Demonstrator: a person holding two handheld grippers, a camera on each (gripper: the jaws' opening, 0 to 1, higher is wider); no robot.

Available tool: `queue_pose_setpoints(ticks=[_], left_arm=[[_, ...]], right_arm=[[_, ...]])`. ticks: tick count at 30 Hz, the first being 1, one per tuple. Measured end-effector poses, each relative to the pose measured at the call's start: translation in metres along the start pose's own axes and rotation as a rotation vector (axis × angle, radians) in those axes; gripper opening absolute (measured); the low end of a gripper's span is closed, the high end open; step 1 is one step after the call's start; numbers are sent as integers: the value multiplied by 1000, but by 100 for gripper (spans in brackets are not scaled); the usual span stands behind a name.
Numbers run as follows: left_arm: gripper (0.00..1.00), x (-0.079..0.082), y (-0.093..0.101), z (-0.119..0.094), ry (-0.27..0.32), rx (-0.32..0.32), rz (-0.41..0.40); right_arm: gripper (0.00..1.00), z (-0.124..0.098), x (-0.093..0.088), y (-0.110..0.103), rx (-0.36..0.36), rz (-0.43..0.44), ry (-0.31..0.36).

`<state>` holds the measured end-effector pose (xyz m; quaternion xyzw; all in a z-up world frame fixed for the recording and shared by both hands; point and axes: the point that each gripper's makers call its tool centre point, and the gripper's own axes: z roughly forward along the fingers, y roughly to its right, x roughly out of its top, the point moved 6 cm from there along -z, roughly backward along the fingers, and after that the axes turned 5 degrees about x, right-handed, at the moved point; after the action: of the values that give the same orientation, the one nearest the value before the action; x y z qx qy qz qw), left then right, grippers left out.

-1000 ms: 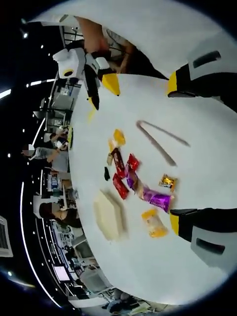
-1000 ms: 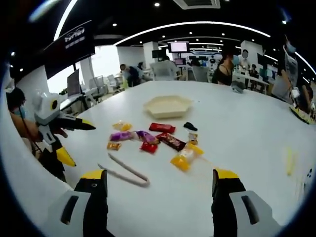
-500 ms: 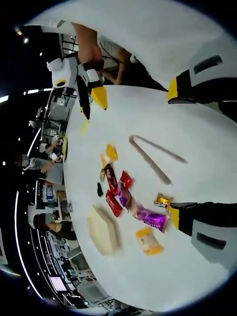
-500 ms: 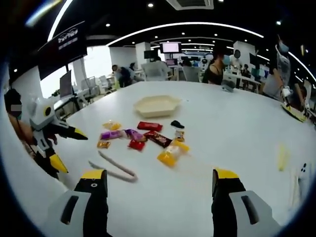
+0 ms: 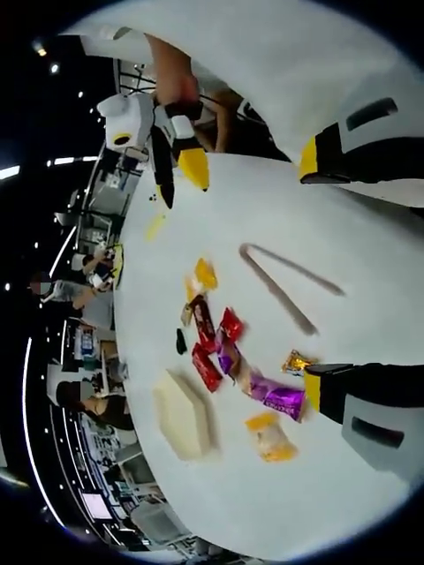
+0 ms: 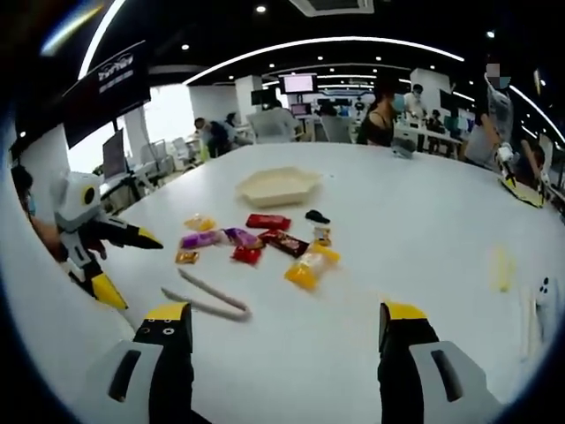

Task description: Place the target food into the container with the food tongs after gripping and lifting it, then release it inside without dropping or visibly crushing the food.

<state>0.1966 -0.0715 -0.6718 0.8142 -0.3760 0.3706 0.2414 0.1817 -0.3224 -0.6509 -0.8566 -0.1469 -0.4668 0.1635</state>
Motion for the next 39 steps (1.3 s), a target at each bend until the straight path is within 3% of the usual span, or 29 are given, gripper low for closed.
queue_pose_setpoints(ticks=[32, 39], left_arm=[[83, 6, -4, 2, -8, 3, -17], [79, 6, -6, 7, 8, -11, 25]], right_arm=[[88, -1, 3, 13, -21, 28, 18], [87, -1, 3, 18, -31, 16, 25]])
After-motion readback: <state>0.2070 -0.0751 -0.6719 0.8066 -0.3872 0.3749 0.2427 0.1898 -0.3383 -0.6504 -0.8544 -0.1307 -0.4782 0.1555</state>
